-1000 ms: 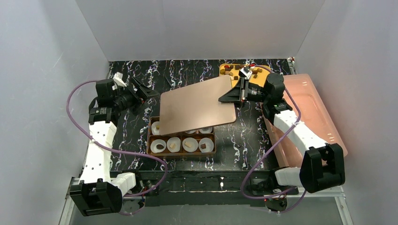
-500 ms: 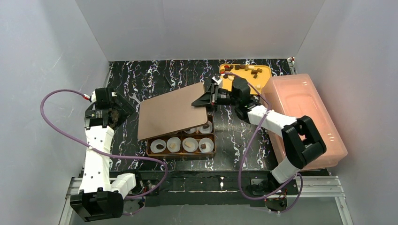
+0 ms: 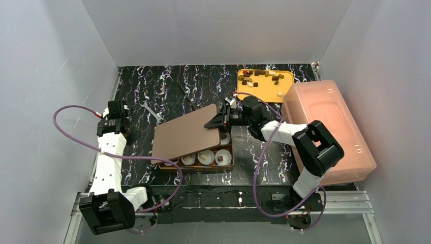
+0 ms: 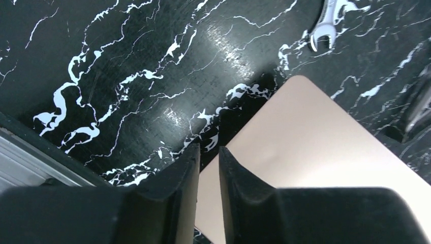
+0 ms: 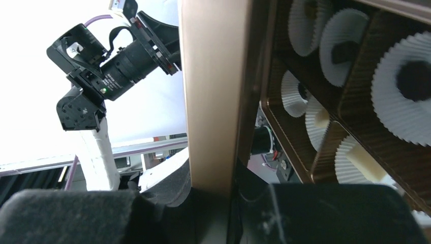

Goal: Pack the chocolate

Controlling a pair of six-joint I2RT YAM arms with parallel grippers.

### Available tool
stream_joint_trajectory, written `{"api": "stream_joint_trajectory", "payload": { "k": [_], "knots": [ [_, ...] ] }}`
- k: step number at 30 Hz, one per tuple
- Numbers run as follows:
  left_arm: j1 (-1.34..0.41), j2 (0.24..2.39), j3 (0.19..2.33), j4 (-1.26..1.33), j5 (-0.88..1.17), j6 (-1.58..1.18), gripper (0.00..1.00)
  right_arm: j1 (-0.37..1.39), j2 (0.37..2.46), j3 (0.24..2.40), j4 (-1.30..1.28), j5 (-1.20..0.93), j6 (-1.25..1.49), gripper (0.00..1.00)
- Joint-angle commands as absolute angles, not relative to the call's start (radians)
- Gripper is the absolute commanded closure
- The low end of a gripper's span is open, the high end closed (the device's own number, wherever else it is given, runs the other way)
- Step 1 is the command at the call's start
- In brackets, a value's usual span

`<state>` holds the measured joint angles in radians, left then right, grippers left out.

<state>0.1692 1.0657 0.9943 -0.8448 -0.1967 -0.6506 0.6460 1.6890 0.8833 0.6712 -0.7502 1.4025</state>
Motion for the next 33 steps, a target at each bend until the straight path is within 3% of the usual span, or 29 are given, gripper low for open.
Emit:
{"api": "stream_joint_trajectory", "payload": {
  "k": [1, 5, 22, 33],
  "knots": [
    [0.185, 1.086, 0.951, -0.813, -0.201, -0.675, 0.83, 0.652, 1.675, 0.853, 0.786, -0.754, 1.373, 0.99],
    [0.187, 1.118, 0.906, -0.790, -0.187, -0.685, 0.92, 0.647, 1.673, 0.820, 0.808, -0.767, 1.376, 0.99],
    [0.180, 1.191, 0.733, -0.663, -0.029, -0.689, 0.98, 0.605, 1.655, 0.692, 0.829, -0.779, 1.346, 0.98],
    [0.137, 1.180, 0.705, -0.638, 0.038, -0.695, 0.99, 0.591, 1.623, 0.654, 0.704, -0.740, 1.240, 0.80]
  ]
}}
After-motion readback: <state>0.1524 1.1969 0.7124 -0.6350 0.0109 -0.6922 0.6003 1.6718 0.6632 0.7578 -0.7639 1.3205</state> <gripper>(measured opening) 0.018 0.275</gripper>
